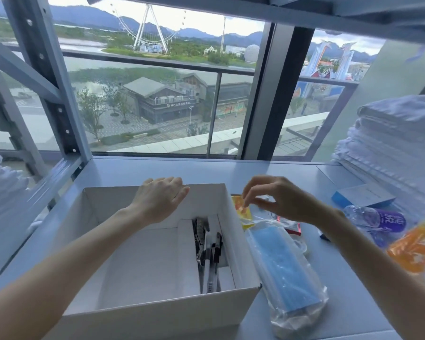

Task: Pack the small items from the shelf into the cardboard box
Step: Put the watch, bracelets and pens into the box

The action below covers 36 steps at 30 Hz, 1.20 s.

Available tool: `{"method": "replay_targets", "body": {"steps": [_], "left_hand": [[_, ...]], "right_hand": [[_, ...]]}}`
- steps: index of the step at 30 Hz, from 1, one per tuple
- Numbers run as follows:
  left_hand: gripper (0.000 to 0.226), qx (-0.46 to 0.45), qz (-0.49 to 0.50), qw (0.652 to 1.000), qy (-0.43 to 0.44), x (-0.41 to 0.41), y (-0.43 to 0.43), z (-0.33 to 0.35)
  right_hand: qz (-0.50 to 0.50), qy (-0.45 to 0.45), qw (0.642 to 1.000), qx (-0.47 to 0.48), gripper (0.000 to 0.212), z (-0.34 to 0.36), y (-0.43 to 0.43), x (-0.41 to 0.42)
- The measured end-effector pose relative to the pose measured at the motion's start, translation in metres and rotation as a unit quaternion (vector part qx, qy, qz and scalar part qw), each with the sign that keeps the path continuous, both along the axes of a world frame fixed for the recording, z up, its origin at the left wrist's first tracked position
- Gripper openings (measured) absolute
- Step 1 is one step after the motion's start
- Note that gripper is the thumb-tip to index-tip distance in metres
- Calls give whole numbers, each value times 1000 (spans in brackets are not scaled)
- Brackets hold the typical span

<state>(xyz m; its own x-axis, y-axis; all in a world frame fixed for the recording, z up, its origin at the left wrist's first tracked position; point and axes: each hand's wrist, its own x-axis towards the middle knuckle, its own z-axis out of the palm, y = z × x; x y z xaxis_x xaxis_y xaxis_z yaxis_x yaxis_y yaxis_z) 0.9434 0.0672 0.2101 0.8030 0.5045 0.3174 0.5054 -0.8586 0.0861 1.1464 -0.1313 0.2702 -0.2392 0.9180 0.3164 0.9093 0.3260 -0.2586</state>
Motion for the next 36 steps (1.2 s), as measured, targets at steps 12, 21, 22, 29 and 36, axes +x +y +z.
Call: {"method": "replay_targets", "body": {"steps": [12, 21, 22, 29, 36], "left_hand": [[39, 9, -21, 1000, 3, 75, -32, -1], [36, 51, -48, 997, -19, 69, -31, -8], [36, 50, -48, 997, -20, 68, -31, -8], [39, -21, -28, 999, 21, 47, -8, 0], [40, -10, -10, 998, 63, -11, 28, 1]], "right_hand": [[-253, -80, 925, -273, 14, -70, -28, 141], [-204, -99, 943, -242, 36, -108, 8, 153], [-199, -110, 943, -245, 35, -111, 11, 153], [-177, -197, 941, -211, 16, -119, 17, 158], [-248, -179, 950, -57, 12, -65, 5, 171]]}}
